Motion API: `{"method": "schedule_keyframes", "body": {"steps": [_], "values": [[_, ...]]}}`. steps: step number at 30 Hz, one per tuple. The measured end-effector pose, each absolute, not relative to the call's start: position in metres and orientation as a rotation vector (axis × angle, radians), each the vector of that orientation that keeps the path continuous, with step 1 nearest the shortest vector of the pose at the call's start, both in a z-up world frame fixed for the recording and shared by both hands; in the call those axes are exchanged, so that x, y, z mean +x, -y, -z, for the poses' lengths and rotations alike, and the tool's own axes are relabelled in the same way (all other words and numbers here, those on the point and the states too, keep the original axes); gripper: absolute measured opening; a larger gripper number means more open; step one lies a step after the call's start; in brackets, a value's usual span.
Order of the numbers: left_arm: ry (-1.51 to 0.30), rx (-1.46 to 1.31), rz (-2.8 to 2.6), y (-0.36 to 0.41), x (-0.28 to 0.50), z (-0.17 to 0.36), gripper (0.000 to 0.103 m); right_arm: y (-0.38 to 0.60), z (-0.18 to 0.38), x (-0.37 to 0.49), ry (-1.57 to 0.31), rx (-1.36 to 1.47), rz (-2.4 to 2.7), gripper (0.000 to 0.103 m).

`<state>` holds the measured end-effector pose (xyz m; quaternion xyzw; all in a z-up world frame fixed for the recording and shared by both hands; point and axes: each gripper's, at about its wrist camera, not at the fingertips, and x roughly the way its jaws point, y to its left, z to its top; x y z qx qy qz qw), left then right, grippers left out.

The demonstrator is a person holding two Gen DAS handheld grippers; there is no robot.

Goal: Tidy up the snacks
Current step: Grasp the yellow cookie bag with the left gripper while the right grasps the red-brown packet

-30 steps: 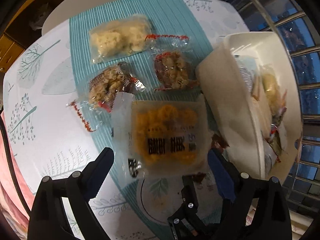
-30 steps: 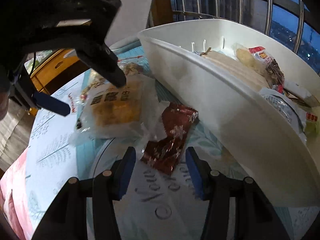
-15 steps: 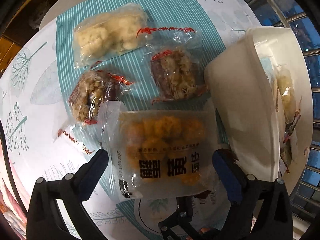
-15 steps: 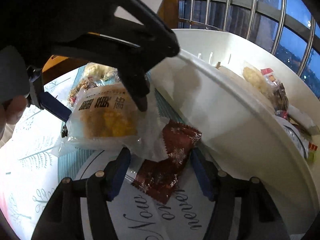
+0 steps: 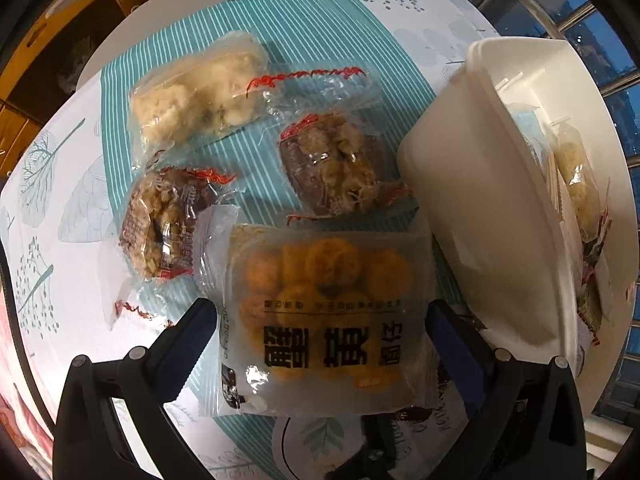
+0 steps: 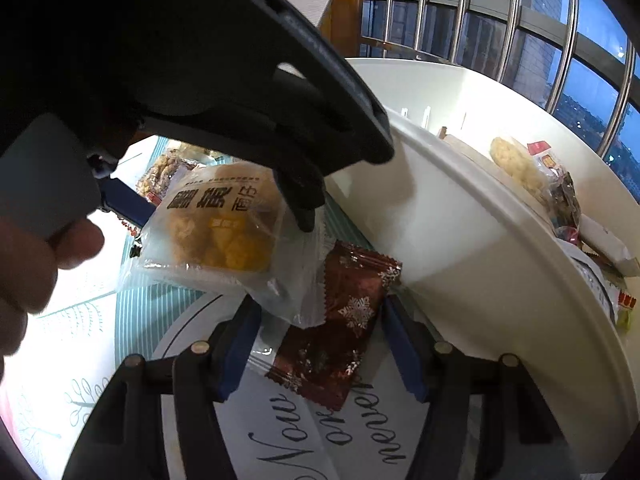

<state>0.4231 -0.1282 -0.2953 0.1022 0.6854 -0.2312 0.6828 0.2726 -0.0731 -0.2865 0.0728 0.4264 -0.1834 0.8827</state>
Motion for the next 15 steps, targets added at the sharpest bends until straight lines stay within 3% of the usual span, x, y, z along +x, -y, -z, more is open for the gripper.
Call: {"method": "schedule_keyframes", "body": {"steps": [10,15], "values": [[-1.522,0.195,0.534,0.133,0.417,0.3,0.102,0.075,0.285,0.274,-0.908,0.146,0.35,0.046],[-1.522,0.153,0.555,0.105,0.417,0.3,0.081,0.084,0.282,0.277,-0.934,0.17,0.345,0.043]]}}
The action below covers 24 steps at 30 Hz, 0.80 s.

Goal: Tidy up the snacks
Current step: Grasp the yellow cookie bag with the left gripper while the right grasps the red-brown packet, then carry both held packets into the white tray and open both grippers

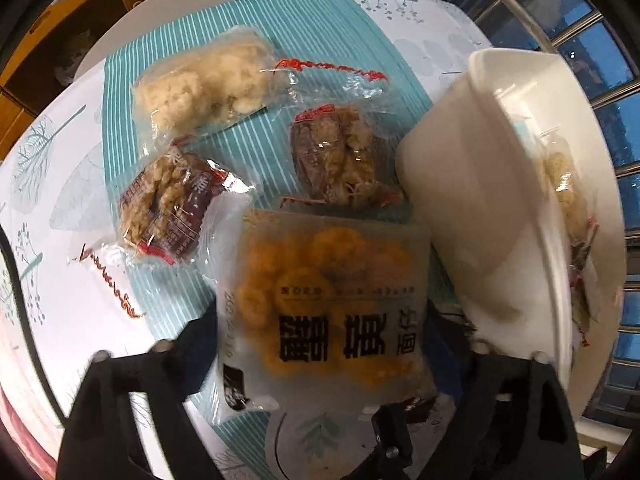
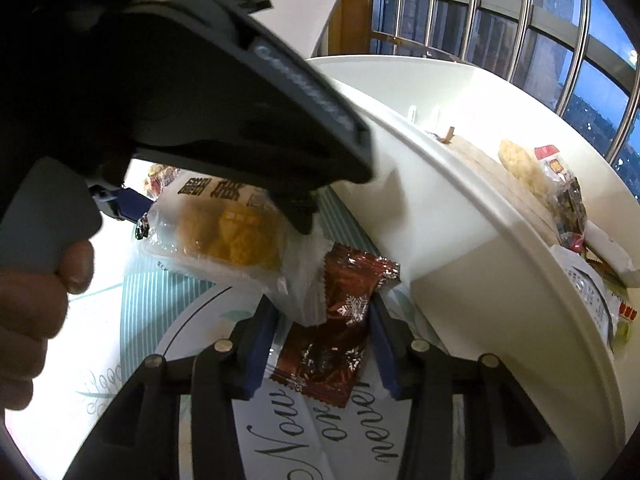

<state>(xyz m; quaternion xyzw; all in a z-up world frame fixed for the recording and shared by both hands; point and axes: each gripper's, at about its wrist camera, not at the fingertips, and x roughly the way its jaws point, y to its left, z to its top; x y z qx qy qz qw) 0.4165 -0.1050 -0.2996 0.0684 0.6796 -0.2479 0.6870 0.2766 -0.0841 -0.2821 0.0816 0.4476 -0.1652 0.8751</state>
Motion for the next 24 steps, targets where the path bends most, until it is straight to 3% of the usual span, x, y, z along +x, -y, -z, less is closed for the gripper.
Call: {"method": "schedule_keyframes", "body": {"steps": [5,24], "values": [[-1.538,0.154,0.526,0.099,0.406,0.293,0.077,0.087,0.277,0.271,-0.967,0.181,0.337,0.04],[-1.561,0.162,0.495,0.017,0.303,0.235,0.078,0.094,0.237,0.208,-1.071,0.174,0.35,0.039]]}}
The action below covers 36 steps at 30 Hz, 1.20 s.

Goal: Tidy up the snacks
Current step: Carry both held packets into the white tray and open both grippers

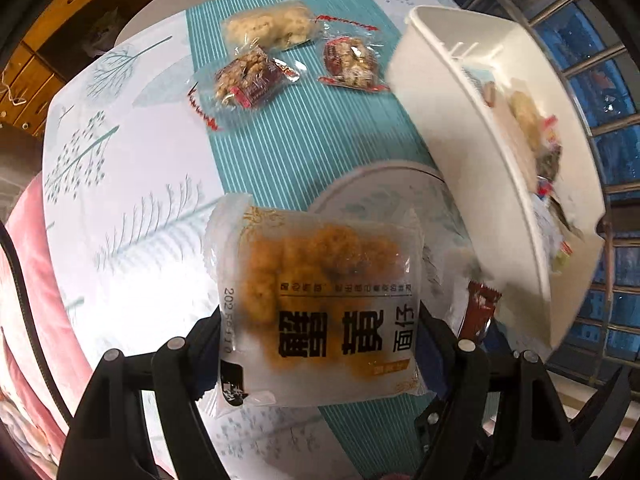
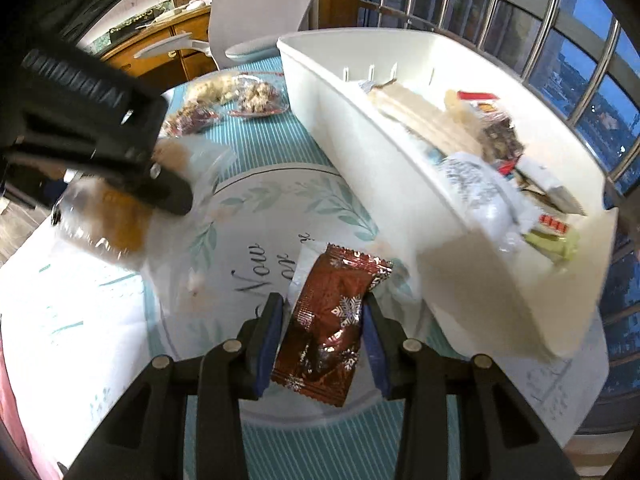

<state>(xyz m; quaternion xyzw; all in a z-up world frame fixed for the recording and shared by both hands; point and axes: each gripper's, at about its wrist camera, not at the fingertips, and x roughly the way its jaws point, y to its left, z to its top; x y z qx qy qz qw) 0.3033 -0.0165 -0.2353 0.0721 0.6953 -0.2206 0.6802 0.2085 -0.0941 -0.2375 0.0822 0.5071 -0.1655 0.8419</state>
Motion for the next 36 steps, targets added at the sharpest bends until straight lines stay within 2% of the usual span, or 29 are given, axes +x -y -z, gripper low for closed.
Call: {"method": "schedule_keyframes", "body": {"steps": [8,13,23,36], "values": [[-1.517,0.08,0.524,-0.007,0.268,0.187,0.078,0.082,0.196,0.183,-1.035,0.147,0.296,0.039],[-1.497,0.049,0.509,-0.014,0.274,0.159,0.078,0.085,0.177,0.173,-1.019,0.143,0.215,0.039],[-1.455,-0.057,0.425,-0.005,0.241,0.143,0.079,0.113,0.143,0.16,-0.95,0.114,0.009,0.039],[-1.426,-0.162,0.357,0.053,0.181,0.123,0.081,0.186,0.109,0.136,-0.896,-0.009,-0.175,0.039]]}}
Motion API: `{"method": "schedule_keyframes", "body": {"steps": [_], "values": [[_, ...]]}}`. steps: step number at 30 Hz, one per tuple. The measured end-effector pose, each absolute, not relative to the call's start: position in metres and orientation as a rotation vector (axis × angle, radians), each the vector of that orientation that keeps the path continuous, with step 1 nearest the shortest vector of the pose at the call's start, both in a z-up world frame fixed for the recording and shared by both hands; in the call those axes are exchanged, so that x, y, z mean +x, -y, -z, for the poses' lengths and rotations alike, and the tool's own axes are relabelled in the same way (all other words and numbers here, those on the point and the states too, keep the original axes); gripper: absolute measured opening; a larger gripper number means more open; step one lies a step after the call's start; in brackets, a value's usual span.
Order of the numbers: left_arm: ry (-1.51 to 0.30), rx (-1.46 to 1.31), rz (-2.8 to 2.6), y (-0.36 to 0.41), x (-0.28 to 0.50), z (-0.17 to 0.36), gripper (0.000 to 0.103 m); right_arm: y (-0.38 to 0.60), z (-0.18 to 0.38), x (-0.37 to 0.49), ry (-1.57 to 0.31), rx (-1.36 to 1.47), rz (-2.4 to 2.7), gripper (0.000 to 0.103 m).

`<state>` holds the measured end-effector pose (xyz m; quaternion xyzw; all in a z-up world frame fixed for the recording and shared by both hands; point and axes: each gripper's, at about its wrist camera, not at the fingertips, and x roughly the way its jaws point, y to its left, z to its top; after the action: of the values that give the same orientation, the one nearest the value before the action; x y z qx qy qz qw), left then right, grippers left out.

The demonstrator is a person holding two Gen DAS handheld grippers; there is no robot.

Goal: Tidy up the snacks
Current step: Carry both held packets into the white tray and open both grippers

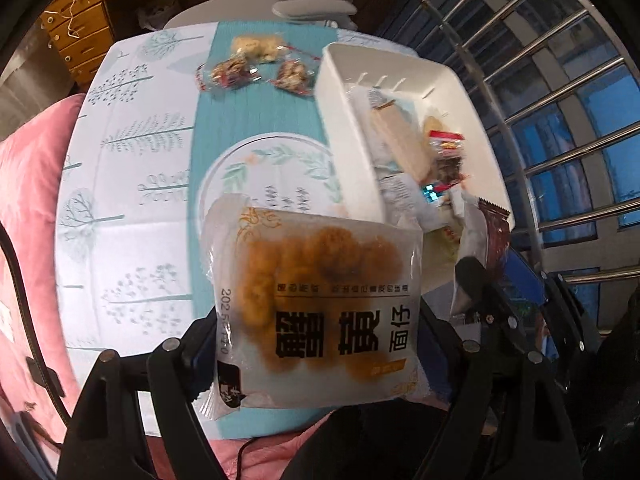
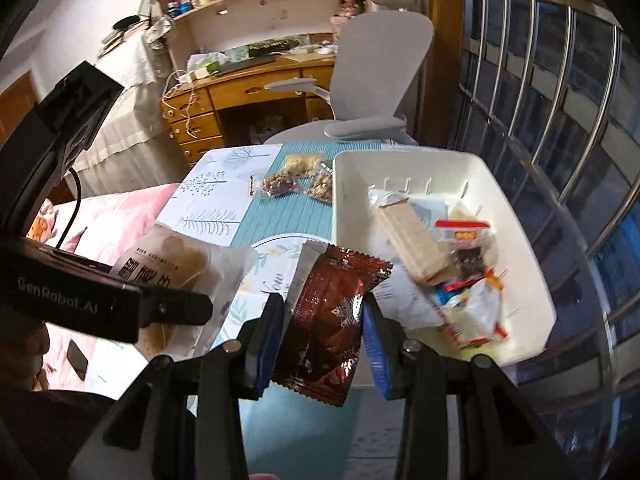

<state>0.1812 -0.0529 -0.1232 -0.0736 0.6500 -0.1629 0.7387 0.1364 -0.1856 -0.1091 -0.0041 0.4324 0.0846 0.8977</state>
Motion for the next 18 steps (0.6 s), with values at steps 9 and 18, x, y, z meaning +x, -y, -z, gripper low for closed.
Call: {"method": "schedule_keyframes", "body": {"steps": [9,18], "values": [[-1.318,-0.198,0.36,0.106,0.172,0.109,0.083,0.239,0.101,0.134,-0.865,-0.07,-0.182,0.039],[-1.267,-0.166,0.398,0.157,0.18,0.108,0.084,0.286,0.103,0.139,-0.879,-0.087,-0.124,0.039]]}}
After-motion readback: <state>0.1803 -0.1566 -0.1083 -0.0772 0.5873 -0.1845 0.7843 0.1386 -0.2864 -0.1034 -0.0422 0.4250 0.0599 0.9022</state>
